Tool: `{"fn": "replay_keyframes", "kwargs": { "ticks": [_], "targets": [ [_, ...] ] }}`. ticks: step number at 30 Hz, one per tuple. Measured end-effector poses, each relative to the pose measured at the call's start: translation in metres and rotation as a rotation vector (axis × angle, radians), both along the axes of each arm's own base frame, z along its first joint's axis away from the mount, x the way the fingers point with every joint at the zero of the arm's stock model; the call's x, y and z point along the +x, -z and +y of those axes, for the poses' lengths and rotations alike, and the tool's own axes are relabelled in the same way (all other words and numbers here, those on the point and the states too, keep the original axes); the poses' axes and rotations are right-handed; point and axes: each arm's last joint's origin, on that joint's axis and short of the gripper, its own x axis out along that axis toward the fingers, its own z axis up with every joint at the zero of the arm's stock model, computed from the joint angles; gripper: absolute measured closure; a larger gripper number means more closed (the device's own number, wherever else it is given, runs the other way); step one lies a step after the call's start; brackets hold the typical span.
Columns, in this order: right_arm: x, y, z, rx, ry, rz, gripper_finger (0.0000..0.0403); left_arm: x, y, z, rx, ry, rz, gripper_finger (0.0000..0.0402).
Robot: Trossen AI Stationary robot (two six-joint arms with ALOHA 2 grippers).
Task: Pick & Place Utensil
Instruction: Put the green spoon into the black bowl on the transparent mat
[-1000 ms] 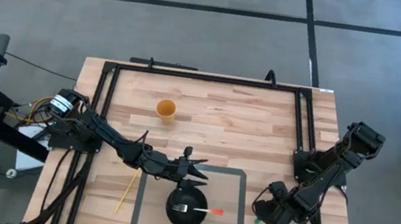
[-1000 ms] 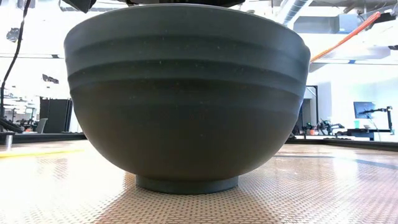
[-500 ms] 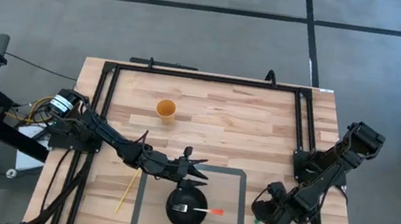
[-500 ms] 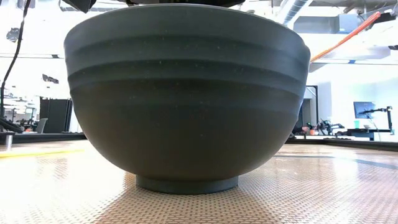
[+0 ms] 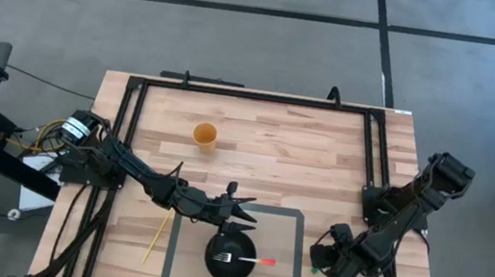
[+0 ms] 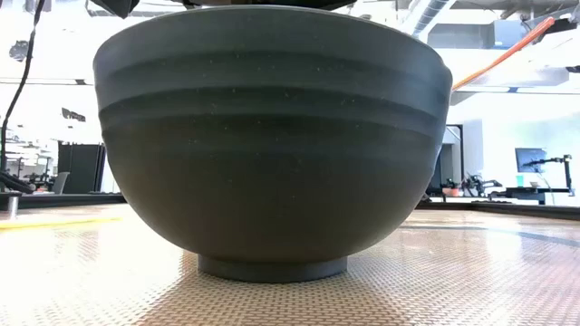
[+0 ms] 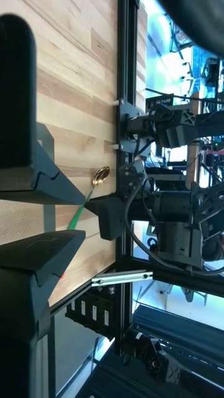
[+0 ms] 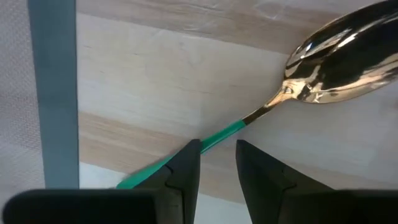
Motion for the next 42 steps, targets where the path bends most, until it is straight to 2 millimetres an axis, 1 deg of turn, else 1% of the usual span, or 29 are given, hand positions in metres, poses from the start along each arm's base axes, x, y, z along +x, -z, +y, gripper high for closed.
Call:
{"fn": "replay_keyframes", "kwargs": {
  "ticks": [3,6,9,13,16,18,20,23,25,27,30,35,42],
  "targets": [
    [0.005,0.007,0.0,-0.023,0.027,0.01,0.0305,0.0,0.0,0.0,0.0,0.0,0.0,0.0325],
    [0.007,0.009,-0.001,-0.029,0.035,0.017,0.0305,0.0,0.0,0.0,0.0,0.0,0.001,0.0325],
    [0.006,0.006,-0.003,-0.023,0.025,0.01,0.0305,0.0,0.0,0.0,0.0,0.0,0.001,0.0325],
    [0.004,-0.005,-0.004,0.009,-0.062,-0.015,0.0305,0.0,0.0,0.0,0.001,0.0,0.001,0.0325],
    [0.0,-0.013,-0.005,0.081,-0.145,0.05,0.0305,0.0,0.0,0.0,0.0,0.0,0.001,0.0325],
    [-0.004,-0.015,-0.005,0.13,-0.194,0.13,0.0305,0.0,0.0,0.0,0.001,0.0,0.001,0.0325],
    [-0.009,-0.015,-0.008,0.139,-0.218,0.219,0.0305,0.0,0.0,0.0,0.001,0.0,0.001,0.0325],
    [-0.01,-0.015,-0.009,0.131,-0.227,0.225,0.0305,0.0,0.0,0.0,0.001,0.0,0.001,0.0325],
    [-0.008,-0.015,-0.009,0.095,-0.215,0.169,0.0305,0.0,0.0,0.0,0.001,0.0,0.001,0.0325],
    [-0.003,-0.016,-0.008,0.057,-0.189,0.073,0.0305,0.0,0.0,0.0,0.001,0.0,0.001,0.0325],
    [0.002,-0.017,-0.008,0.015,-0.08,-0.045,0.0305,0.0,0.0,0.0,0.001,0.0,0.001,0.0325],
    [0.002,-0.015,-0.007,0.033,0.04,-0.027,0.0305,0.0,0.0,0.0,0.0,0.004,0.001,0.0325],
    [0.005,-0.009,-0.003,0.048,0.056,-0.026,0.0305,-0.001,0.0,-0.003,-0.01,0.084,0.006,0.0325]
  ]
}}
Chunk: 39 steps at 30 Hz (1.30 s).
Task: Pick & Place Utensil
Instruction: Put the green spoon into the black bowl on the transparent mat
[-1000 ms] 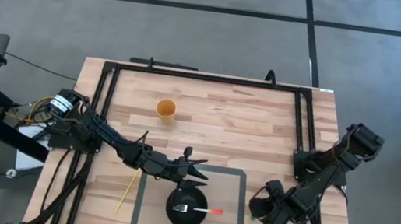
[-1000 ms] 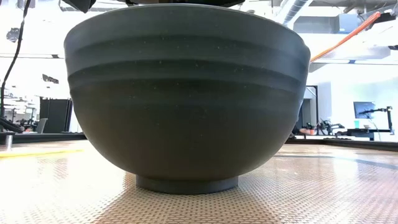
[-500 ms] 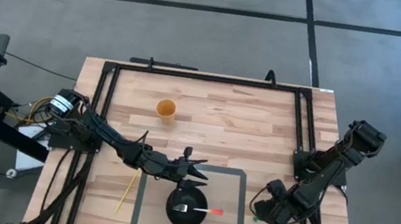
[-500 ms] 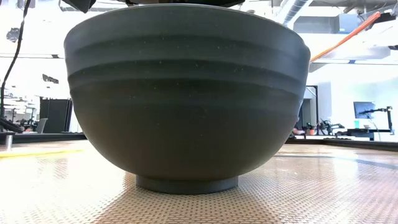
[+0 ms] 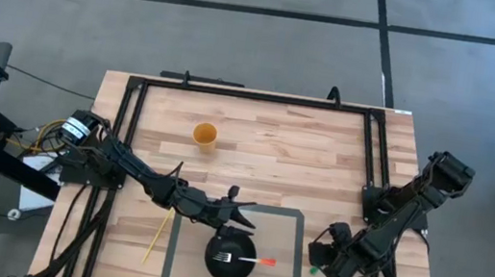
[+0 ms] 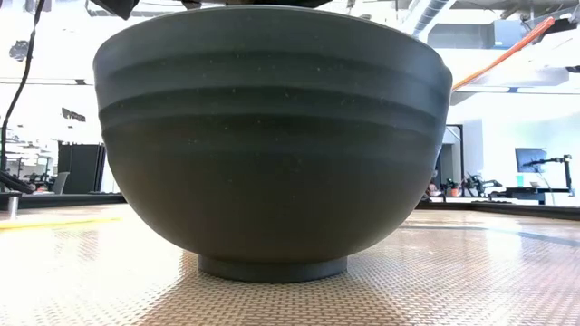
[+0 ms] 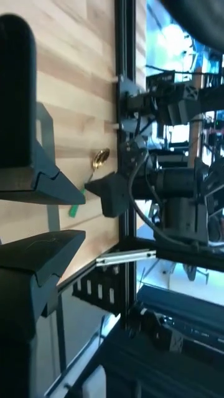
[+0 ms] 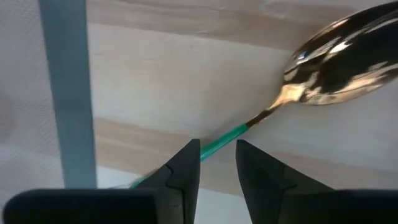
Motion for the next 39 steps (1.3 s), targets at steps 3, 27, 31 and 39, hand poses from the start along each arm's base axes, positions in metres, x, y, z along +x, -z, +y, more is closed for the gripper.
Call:
{"fn": "replay_keyframes", "kwargs": {
  "ticks": [3,27,31,39],
  "targets": [
    [-0.001,0.0,-0.002,-0.013,0.006,0.011,0.0305,0.0,0.0,0.0,-0.001,0.007,0.0,0.0325],
    [0.008,0.001,-0.009,-0.106,-0.286,0.066,0.0382,0.0,0.0,0.0,-0.001,0.01,0.001,0.0325],
    [0.008,0.0,-0.009,-0.13,-0.497,0.054,0.0394,0.0,0.0,0.0,-0.001,0.009,0.001,0.0325],
    [0.009,0.0,-0.009,-0.124,-0.515,0.052,0.0372,0.0,0.0,0.0,-0.001,0.008,0.0,0.0325]
  ]
}}
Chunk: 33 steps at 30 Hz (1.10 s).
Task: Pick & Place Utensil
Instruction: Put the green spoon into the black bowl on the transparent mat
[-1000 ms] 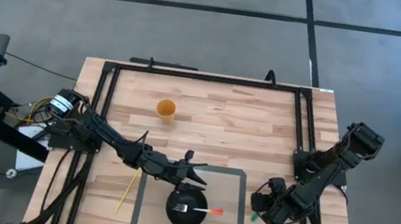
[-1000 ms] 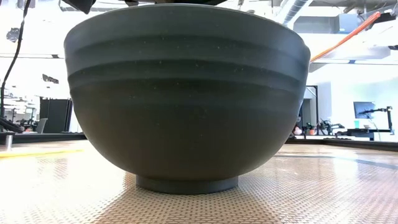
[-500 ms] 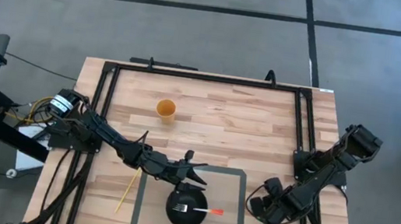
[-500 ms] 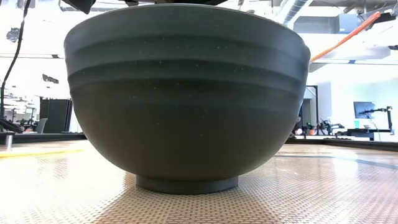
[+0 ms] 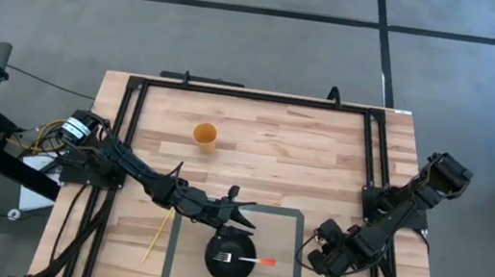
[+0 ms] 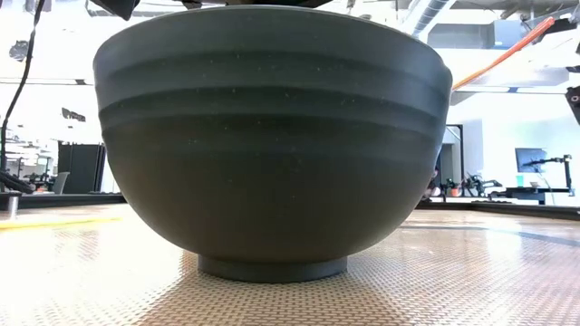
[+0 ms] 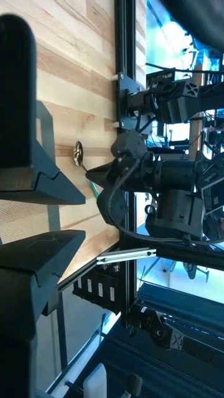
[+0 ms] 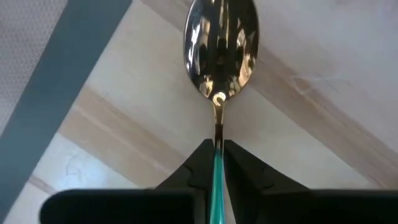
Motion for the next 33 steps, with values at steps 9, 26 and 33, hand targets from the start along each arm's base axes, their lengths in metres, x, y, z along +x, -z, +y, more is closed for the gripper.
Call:
{"fn": "replay_keyframes", "kwargs": {
  "ticks": [9,26,33],
  "targets": [
    [0.002,-0.001,-0.001,0.024,-0.132,0.02,0.0346,0.0,0.0,0.0,-0.027,-0.004,0.006,0.0325],
    [-0.007,0.008,0.01,0.013,-0.071,0.065,0.0332,0.0,0.0,0.0,-0.049,-0.004,0.015,0.0325],
    [-0.009,0.008,0.011,-0.034,-0.08,0.023,0.039,-0.004,0.008,-0.007,-0.015,0.033,0.091,0.0326]
  ]
}}
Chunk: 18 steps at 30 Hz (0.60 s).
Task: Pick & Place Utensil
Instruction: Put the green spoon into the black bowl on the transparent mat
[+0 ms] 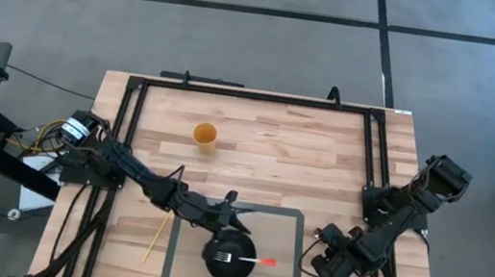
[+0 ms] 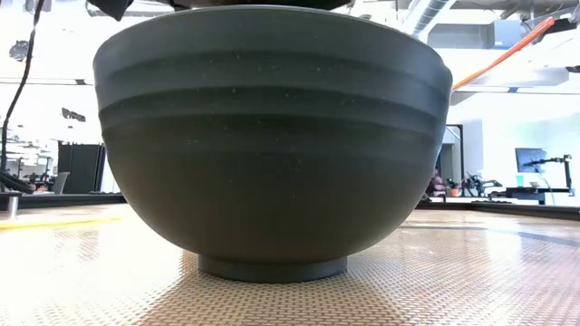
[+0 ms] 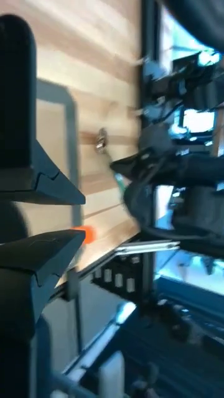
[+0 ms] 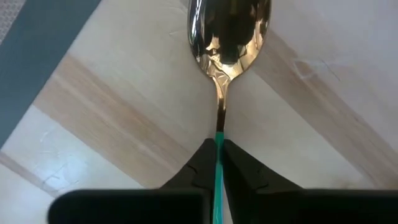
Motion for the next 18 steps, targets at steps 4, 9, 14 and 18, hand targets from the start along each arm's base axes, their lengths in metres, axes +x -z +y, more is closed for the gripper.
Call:
{"fn": "replay_keyframes", "kwargs": {
  "ticks": [4,9,14,18],
  "targets": [
    [0.001,-0.003,0.002,-0.004,-0.009,-0.005,0.0396,-0.006,0.003,-0.01,0.016,0.031,0.03,0.0337],
    [0.011,-0.017,0.012,0.026,-0.103,-0.047,0.0398,-0.011,0.004,-0.019,0.028,0.038,0.034,0.036],
    [0.025,-0.037,0.015,0.032,-0.17,-0.06,0.0399,-0.012,0.006,-0.021,0.042,0.021,0.051,0.0389],
    [0.037,-0.064,0.015,0.051,-0.207,-0.024,0.0401,-0.019,0.013,-0.028,0.086,0.051,0.115,0.0396]
  ]
}}
